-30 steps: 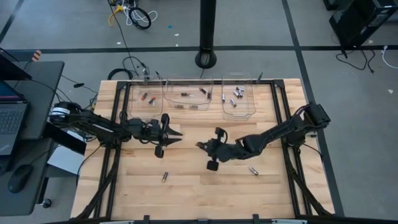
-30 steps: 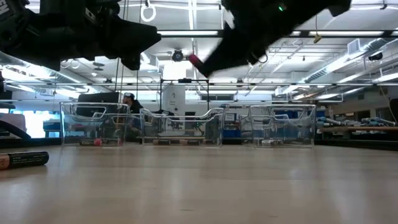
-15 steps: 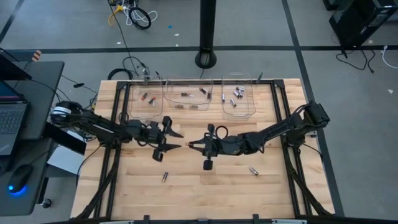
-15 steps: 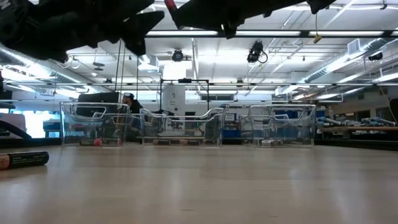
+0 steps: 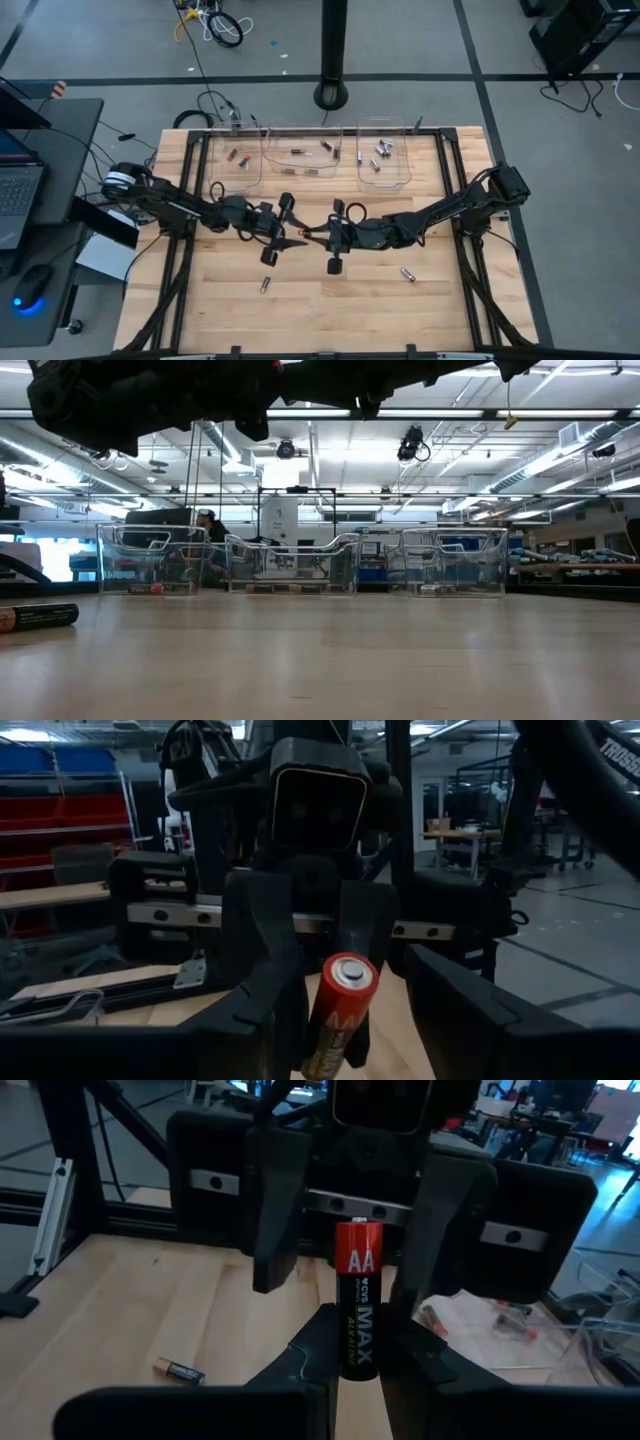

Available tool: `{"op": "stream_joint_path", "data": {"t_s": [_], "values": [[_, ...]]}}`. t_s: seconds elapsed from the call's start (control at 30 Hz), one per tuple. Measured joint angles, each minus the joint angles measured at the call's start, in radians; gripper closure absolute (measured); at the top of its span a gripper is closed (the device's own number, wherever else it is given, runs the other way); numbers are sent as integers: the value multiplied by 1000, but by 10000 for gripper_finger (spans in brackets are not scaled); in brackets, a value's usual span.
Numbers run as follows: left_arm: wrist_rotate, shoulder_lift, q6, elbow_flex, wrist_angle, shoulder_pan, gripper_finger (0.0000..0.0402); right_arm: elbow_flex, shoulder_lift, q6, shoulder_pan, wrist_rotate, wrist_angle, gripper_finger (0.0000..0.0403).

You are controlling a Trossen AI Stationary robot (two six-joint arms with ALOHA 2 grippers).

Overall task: Sort batteries
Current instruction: Put the orange battery into the left transparent bin

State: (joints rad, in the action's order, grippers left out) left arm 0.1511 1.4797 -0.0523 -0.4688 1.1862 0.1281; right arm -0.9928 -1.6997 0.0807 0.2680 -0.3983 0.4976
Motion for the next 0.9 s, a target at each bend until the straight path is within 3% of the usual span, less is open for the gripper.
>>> {"op": "stream_joint_path", "data": {"t_s": [0.43,0.6,0.9], "values": [[8,4,-55,-4,29,9,343,0,0,0,2,10,12,344],[-4,3,-26,-3,30,2,343,-1,0,-20,-1,3,8,332],[5,-102,2,-6,-91,-80,344,-1,6,-24,-8,-127,-36,245]]}}
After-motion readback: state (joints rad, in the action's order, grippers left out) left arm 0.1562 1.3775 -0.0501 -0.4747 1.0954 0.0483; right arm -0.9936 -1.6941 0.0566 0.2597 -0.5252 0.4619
